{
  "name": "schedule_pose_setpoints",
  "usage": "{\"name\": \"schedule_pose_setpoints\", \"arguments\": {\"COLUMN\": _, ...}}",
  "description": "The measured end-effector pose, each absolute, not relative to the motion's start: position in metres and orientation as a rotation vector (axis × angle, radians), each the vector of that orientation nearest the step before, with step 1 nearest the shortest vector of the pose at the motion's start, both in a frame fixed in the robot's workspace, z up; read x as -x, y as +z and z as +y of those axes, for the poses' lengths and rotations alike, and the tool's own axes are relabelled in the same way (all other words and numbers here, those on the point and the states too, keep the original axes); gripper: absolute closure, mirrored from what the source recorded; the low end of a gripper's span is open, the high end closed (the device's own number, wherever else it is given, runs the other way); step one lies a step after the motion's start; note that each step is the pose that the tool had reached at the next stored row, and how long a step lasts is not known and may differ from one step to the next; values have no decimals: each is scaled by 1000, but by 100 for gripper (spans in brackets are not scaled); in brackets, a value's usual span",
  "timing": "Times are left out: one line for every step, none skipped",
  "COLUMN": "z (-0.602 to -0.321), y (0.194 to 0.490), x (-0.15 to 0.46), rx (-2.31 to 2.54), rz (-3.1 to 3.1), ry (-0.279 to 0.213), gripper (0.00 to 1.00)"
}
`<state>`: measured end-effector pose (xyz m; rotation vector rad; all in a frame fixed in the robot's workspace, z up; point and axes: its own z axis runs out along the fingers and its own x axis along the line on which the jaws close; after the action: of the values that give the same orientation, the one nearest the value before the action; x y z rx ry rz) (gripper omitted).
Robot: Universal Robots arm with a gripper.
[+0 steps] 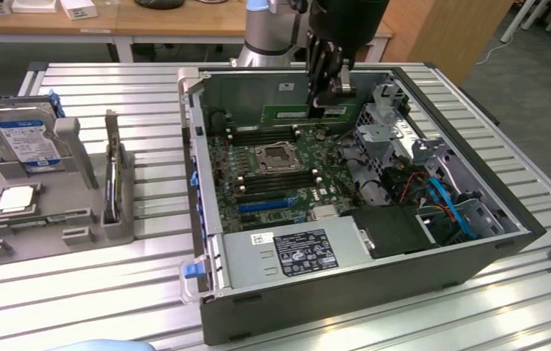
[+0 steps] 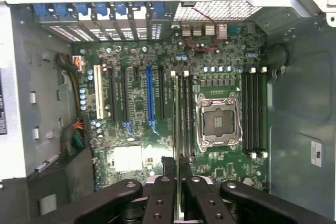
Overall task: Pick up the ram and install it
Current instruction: 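Insert the ram into the slot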
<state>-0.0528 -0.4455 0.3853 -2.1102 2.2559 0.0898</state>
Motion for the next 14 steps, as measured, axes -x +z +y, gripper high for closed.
{"name": "schedule_pose_setpoints", "arguments": {"z": -444, "y": 385, "x": 53, "rx": 2111, "rz": 2256, "ry": 90, "gripper": 86}}
{"name": "schedule_pose_setpoints", "arguments": {"z": -442, "y": 384, "x": 53, "rx": 2111, "rz": 2257, "ry": 91, "gripper": 86}}
{"name": "schedule_pose_setpoints", "arguments": {"z": -441, "y": 383, "x": 53, "rx": 2111, "rz": 2257, "ry": 92, "gripper": 86}}
{"name": "schedule_pose_setpoints", "arguments": {"z": -439, "y": 382, "x": 53, "rx": 2112, "rz": 2258, "ry": 93, "gripper": 86}}
{"name": "schedule_pose_setpoints", "arguments": {"z": -438, "y": 382, "x": 53, "rx": 2112, "rz": 2258, "ry": 94, "gripper": 86}}
{"name": "schedule_pose_setpoints", "arguments": {"z": -436, "y": 381, "x": 53, "rx": 2112, "rz": 2259, "ry": 95, "gripper": 86}}
{"name": "schedule_pose_setpoints", "arguments": {"z": -434, "y": 380, "x": 53, "rx": 2113, "rz": 2259, "ry": 96, "gripper": 86}}
{"name": "schedule_pose_setpoints", "arguments": {"z": -433, "y": 379, "x": 53, "rx": 2113, "rz": 2260, "ry": 97, "gripper": 86}}
{"name": "schedule_pose_setpoints", "arguments": {"z": -431, "y": 379, "x": 53, "rx": 2113, "rz": 2260, "ry": 98, "gripper": 86}}
{"name": "schedule_pose_setpoints", "arguments": {"z": -423, "y": 374, "x": 53, "rx": 2115, "rz": 2261, "ry": 100, "gripper": 86}}
{"name": "schedule_pose_setpoints", "arguments": {"z": -420, "y": 369, "x": 53, "rx": 2115, "rz": 2261, "ry": 101, "gripper": 86}}
{"name": "schedule_pose_setpoints", "arguments": {"z": -419, "y": 366, "x": 53, "rx": 2115, "rz": 2261, "ry": 101, "gripper": 86}}
{"name": "schedule_pose_setpoints", "arguments": {"z": -419, "y": 364, "x": 53, "rx": 2115, "rz": 2261, "ry": 101, "gripper": 86}}
{"name": "schedule_pose_setpoints", "arguments": {"z": -418, "y": 362, "x": 53, "rx": 2115, "rz": 2261, "ry": 101, "gripper": 86}}
